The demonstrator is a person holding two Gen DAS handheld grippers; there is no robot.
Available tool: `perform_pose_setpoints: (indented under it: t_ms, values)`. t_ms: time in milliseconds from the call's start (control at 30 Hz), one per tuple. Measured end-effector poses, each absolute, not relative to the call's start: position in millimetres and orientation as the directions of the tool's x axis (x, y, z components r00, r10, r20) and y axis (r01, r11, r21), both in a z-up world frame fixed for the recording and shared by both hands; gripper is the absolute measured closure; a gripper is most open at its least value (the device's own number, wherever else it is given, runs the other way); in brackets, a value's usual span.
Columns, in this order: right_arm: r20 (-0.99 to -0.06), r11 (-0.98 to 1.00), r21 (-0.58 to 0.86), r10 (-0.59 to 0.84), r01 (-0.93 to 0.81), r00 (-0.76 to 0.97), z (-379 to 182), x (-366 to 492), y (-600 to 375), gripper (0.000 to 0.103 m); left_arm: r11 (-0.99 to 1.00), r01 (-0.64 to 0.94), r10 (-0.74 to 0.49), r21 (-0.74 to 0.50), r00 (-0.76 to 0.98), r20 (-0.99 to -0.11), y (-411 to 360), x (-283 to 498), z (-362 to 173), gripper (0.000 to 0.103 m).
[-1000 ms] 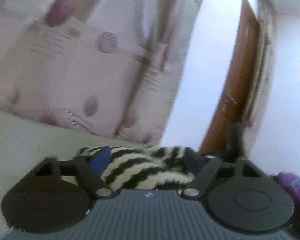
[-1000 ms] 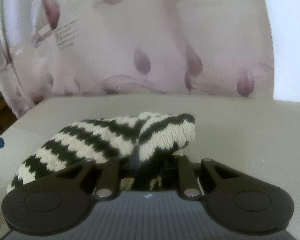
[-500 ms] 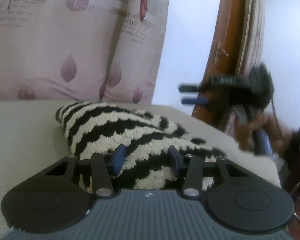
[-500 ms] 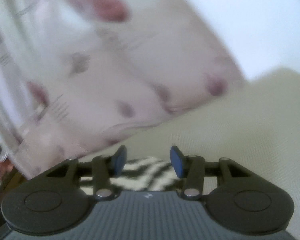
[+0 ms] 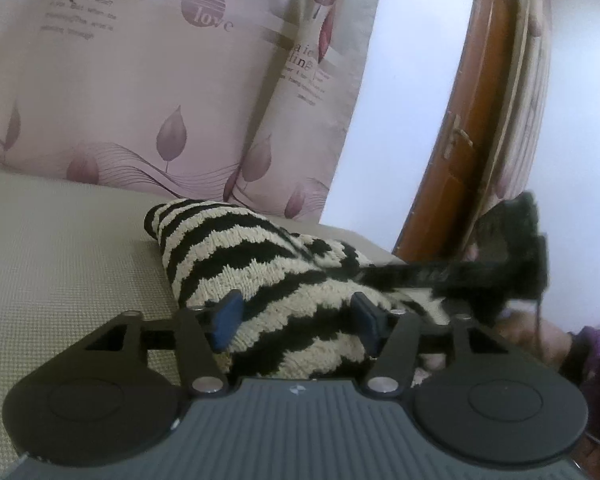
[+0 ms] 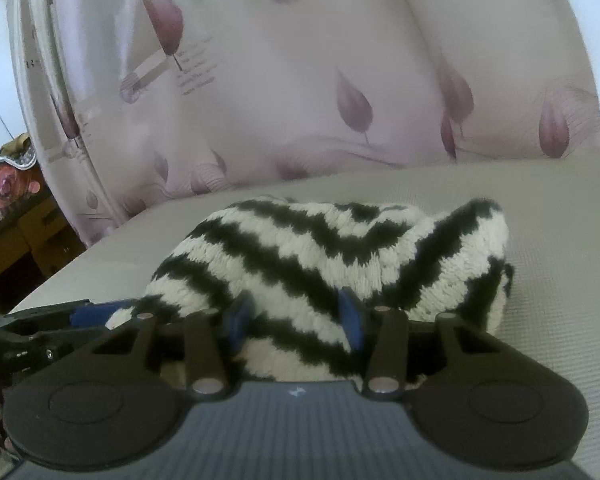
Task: Fold small clothes
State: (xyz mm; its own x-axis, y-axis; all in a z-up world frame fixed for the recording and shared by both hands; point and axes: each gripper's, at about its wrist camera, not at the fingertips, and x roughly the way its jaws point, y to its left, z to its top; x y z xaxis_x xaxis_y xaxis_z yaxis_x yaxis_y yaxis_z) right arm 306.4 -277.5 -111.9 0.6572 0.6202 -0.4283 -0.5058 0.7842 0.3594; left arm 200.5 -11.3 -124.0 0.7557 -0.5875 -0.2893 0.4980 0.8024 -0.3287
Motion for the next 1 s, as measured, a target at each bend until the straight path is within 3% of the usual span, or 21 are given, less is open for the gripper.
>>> perform_pose_setpoints:
  t_ms: [133, 267, 333, 433, 500, 533, 567, 700, 1000]
  values:
    - [-0.347, 0.784, 0.390, 0.611, -0.483, 0.712, -87.2, 282.3, -301.4, 0.055, 0.799, 0.490, -0.588, -0.348, 0.757, -0.286, -6.8, 202.7, -124.3, 0.040]
    - [-0.358, 0.806, 0.290, 0.592, -0.516, 0.722, -81.1, 245.4, -294.6, 0.059, 0.807, 0.487, -0.580, -0.335, 0.761, -0.290, -9.4, 202.7, -123.3, 0.039]
    - [-0.397, 0.831, 0.180, 0.551, -0.527, 0.734, -85.4, 230.6, -282.0, 0.075, 0.815, 0.485, -0.571, -0.317, 0.766, -0.296, -12.3, 202.2, -122.4, 0.037]
    - [-0.519, 0.872, 0.120, 0.462, -0.474, 0.719, -110.9, 224.5, -284.5, 0.085, 0.836, 0.480, -0.546, -0.266, 0.775, -0.318, -20.3, 199.6, -121.1, 0.034]
    - [-0.501, 0.870, 0.169, 0.481, -0.463, 0.719, -124.0, 216.1, -298.5, 0.085, 0.860, 0.467, -0.510, -0.205, 0.792, -0.335, -28.2, 195.5, -119.8, 0.024]
    - [-0.498, 0.871, 0.175, 0.481, -0.459, 0.722, -125.8, 213.9, -300.4, 0.085, 0.876, 0.451, -0.483, -0.173, 0.802, -0.351, -32.4, 194.2, -119.7, 0.012]
    - [-0.497, 0.875, 0.160, 0.472, -0.458, 0.728, -126.0, 211.3, -299.6, 0.085, 0.890, 0.429, -0.454, -0.154, 0.810, -0.372, -35.7, 196.0, -119.9, 0.006]
    - [-0.489, 0.878, 0.134, 0.461, -0.459, 0.740, -127.1, 209.4, -294.7, 0.085, 0.900, 0.396, -0.437, -0.183, 0.804, -0.403, -32.2, 202.3, -123.5, 0.003]
    - [-0.478, 0.883, 0.113, 0.449, -0.455, 0.754, -123.7, 203.4, -292.1, 0.085, 0.920, 0.373, -0.388, -0.120, 0.824, -0.413, -38.5, 199.7, -124.0, 0.000]
